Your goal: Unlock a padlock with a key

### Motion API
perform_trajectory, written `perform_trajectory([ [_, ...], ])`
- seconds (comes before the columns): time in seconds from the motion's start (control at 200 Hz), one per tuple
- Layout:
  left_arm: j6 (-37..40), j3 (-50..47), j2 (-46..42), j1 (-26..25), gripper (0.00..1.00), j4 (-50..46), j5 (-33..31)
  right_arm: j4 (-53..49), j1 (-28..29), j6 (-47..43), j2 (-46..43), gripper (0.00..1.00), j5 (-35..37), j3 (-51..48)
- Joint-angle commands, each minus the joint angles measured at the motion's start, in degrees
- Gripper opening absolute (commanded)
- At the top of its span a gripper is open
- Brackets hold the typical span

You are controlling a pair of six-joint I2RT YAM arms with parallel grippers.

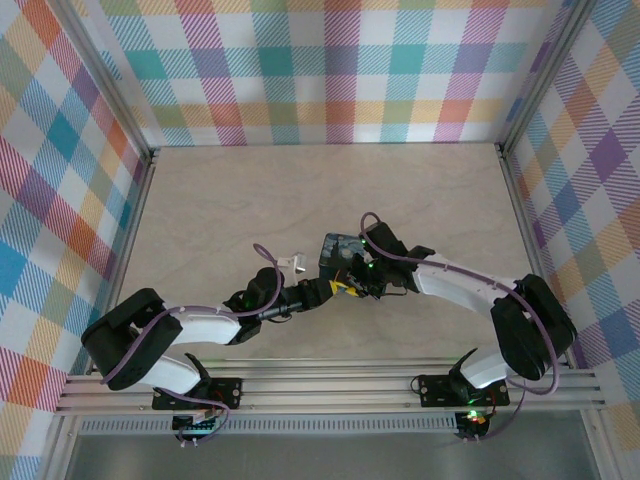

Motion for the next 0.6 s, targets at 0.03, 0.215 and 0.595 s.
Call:
perform_trajectory([
  [0.03,1.0,1.6,2.2,-0.9,0.34,1.5,-0.8,-1.1,-0.1,1.9,-1.5,0.0,-3.7,-0.8],
  [0.215,0.8,2.4,3.4,-1.6,0.27,3.6,-0.2,-1.0,-0.2,2.3,-1.9,0.0,-4.0,-0.8],
  [0.595,1.4,1.5,2.1,-2.0,0.01,3.8,-0.7,1.0,-0.2,4.5,-2.3,0.0,-5.0,-1.7],
])
